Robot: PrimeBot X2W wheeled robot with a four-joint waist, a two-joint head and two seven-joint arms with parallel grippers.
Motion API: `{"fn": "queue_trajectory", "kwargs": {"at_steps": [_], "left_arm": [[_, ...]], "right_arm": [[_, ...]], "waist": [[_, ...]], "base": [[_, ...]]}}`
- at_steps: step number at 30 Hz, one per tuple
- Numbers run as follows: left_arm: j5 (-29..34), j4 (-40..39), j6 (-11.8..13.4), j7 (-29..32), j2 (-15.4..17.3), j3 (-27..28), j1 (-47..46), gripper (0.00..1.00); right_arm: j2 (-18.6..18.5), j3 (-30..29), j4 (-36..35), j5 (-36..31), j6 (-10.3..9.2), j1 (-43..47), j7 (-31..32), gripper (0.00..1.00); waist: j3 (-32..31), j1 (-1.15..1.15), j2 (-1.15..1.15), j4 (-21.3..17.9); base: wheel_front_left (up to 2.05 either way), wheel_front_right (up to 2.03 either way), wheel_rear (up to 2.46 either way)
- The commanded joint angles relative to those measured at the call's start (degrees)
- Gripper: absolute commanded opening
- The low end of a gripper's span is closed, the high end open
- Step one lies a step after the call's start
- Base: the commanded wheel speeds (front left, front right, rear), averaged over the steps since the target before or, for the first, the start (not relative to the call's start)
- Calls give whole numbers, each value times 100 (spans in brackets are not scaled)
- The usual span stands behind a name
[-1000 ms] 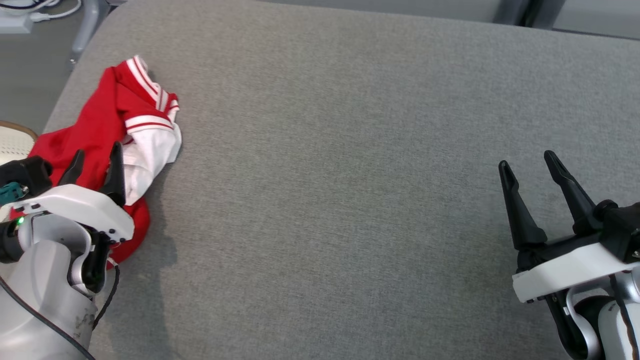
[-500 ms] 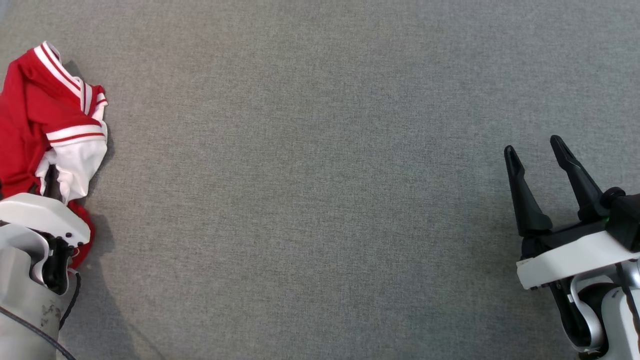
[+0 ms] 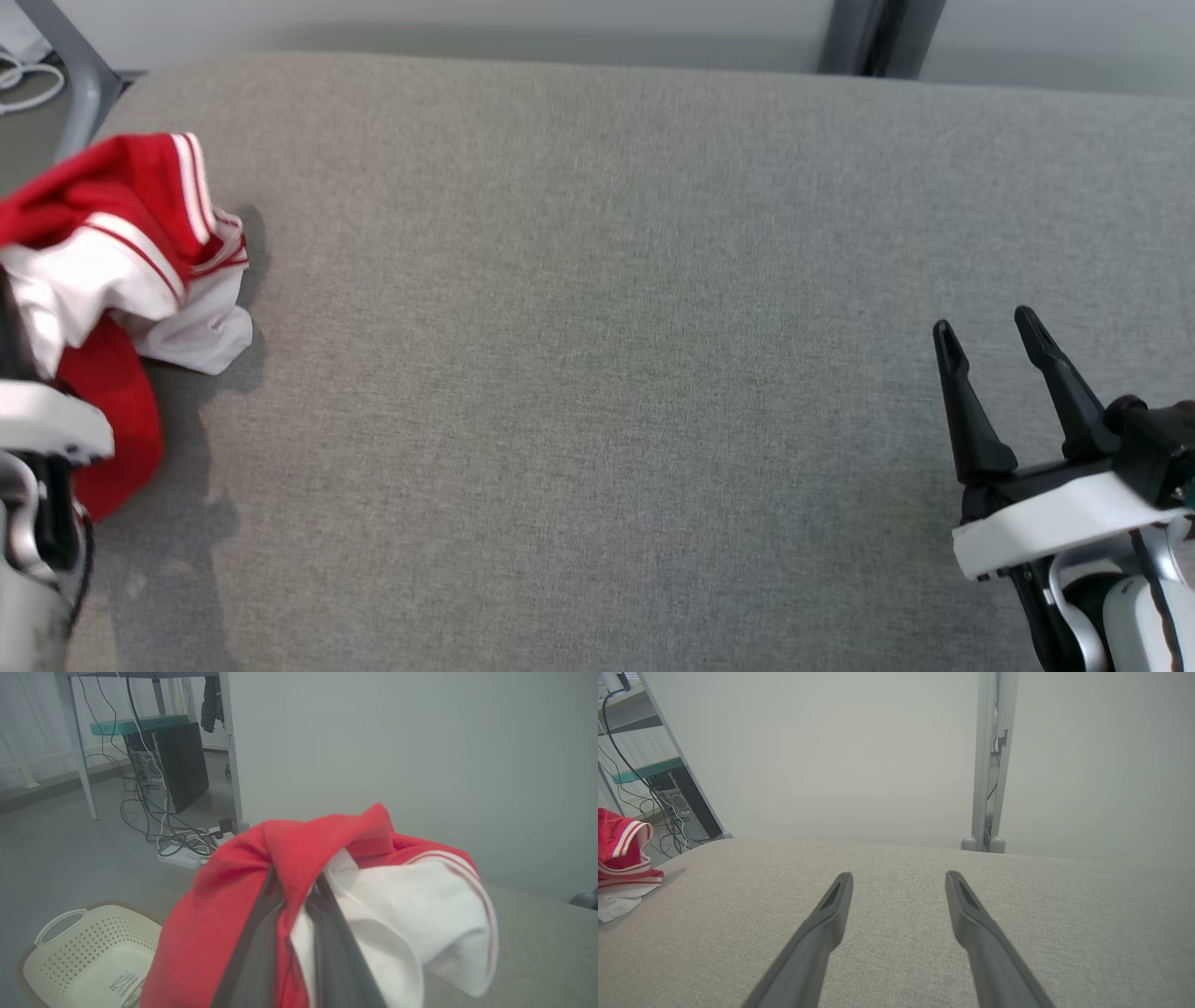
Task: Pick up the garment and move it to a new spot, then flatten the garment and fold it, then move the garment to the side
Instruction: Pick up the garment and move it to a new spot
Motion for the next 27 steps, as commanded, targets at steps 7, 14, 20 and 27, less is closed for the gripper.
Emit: {"fn": "queue_trajectory", "kwargs": {"at_steps": [7,14,20,27], "left_arm": [[372,-1992,716,136,-161,-55,1505,0],[530,-3924,1288,663,-150,-114,2797,0],[657,-4747,1450,999,-124,-318,3214,0],[751,-5107,1390,1226,-114,-614,3198,0]], "right_arm": [[128,-69,59,9,1,427,-63,100],[222,-35,14,30,1,642,-77,100],[259,-41,10,26,1,660,-64,100],[277,-4,6,38,1,560,-89,100]], "waist": [[-678,0,0,2],[-964,0,0,-147],[-1054,0,0,-216],[-1088,0,0,-510]], "base": [[0,0,0],[0,0,0],[0,0,0],[0,0,0]]}}
